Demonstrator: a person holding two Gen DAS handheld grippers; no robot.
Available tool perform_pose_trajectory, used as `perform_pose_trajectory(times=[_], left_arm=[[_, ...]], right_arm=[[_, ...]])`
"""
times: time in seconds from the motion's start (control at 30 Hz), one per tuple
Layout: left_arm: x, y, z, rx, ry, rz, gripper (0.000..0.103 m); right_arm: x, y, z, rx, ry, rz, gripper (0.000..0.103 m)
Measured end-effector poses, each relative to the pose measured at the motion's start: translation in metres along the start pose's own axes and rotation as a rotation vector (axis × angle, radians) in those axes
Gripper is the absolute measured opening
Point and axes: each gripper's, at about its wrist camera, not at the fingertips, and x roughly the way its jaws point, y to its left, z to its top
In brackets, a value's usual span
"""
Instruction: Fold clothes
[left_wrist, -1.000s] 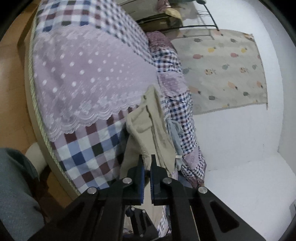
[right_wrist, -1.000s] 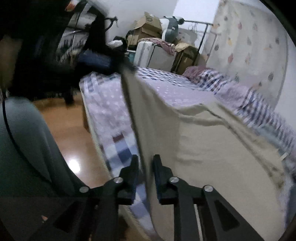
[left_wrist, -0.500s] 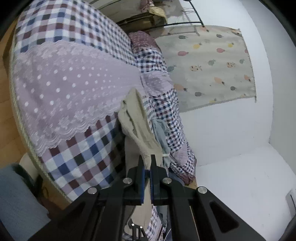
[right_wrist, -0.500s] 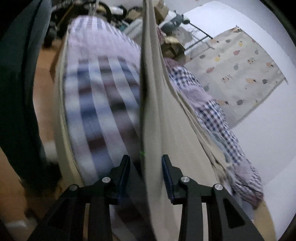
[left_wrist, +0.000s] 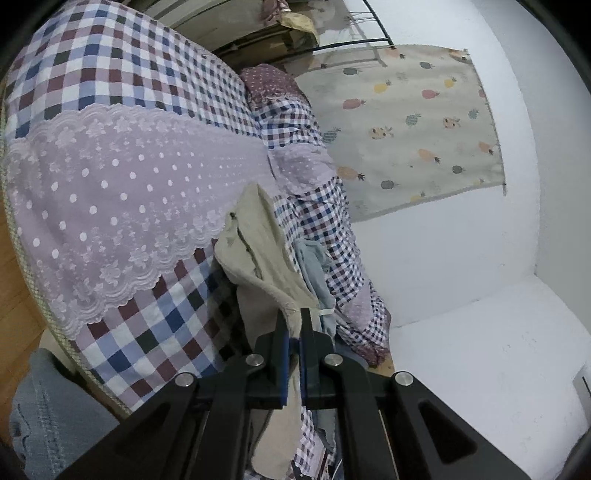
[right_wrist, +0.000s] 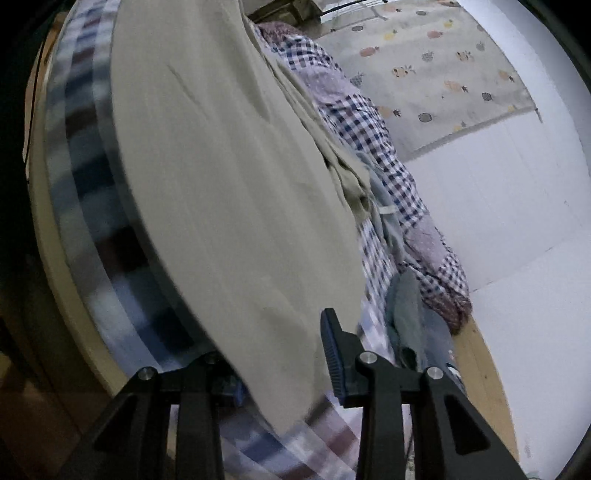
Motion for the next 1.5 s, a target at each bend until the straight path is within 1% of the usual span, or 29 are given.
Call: perform_pose_trajectory(times=[0.1, 0.17, 0.23, 0.33, 0.4, 0.47, 0.63, 0.73, 0.83, 1.0, 1.07, 1.2, 1.33, 1.5], left_arm=[[0.0, 0.002, -0.001, -0.002, 0.001, 0.014, 0.002], [0.0, 0.004, -0.002, 0.0, 0.002, 0.025, 0.002], [0.0, 0.006, -0.002, -0.001, 0.003, 0.033, 0.002], [-0.001, 0.007, -0.002, 0.005, 0.007, 0.052, 0.002], [-0.002, 0.005, -0.002, 0.015, 0.013, 0.062, 0.002], [-0.004, 0.002, -0.001, 0.026, 0.018, 0.071, 0.002], [-0.013, -0.014, -0.001, 0.076, 0.021, 0.083, 0.002], [-0.023, -0.028, -0.001, 0.108, 0.024, 0.075, 0.002], [-0.034, -0.046, 0.001, 0.146, 0.02, 0.055, 0.002], [-0.06, -0.076, 0.008, 0.202, 0.006, 0.019, 0.002], [-0.072, -0.087, 0.011, 0.226, 0.003, 0.014, 0.002], [-0.097, -0.103, 0.014, 0.258, 0.01, -0.005, 0.002], [-0.121, -0.118, 0.01, 0.287, 0.003, -0.029, 0.002], [-0.151, -0.138, 0.001, 0.314, 0.003, -0.086, 0.002]], right_arm=[[0.005, -0.01, -0.019, -0.01, 0.042, -0.023, 0.034], [0.004, -0.011, -0.02, -0.022, 0.037, -0.004, 0.027], [0.002, -0.011, -0.019, -0.035, 0.025, 0.022, 0.006], [0.0, -0.011, -0.018, -0.053, 0.011, 0.057, 0.002], [-0.002, -0.017, -0.02, -0.046, 0.019, 0.072, 0.001], [-0.008, -0.035, -0.021, -0.008, 0.017, 0.081, 0.001], [-0.036, -0.104, -0.013, 0.115, -0.015, 0.091, 0.0], [-0.063, -0.143, 0.001, 0.154, -0.075, 0.078, 0.0], [-0.102, -0.166, 0.02, 0.157, -0.152, 0.06, 0.0], [-0.161, -0.184, 0.041, 0.133, -0.251, 0.035, 0.0], [-0.18, -0.191, 0.044, 0.138, -0.271, 0.03, 0.0], [-0.21, -0.205, 0.043, 0.167, -0.268, 0.05, 0.0], [-0.237, -0.222, 0.032, 0.186, -0.263, 0.064, 0.0], [-0.27, -0.243, 0.016, 0.207, -0.259, 0.079, 0.0]])
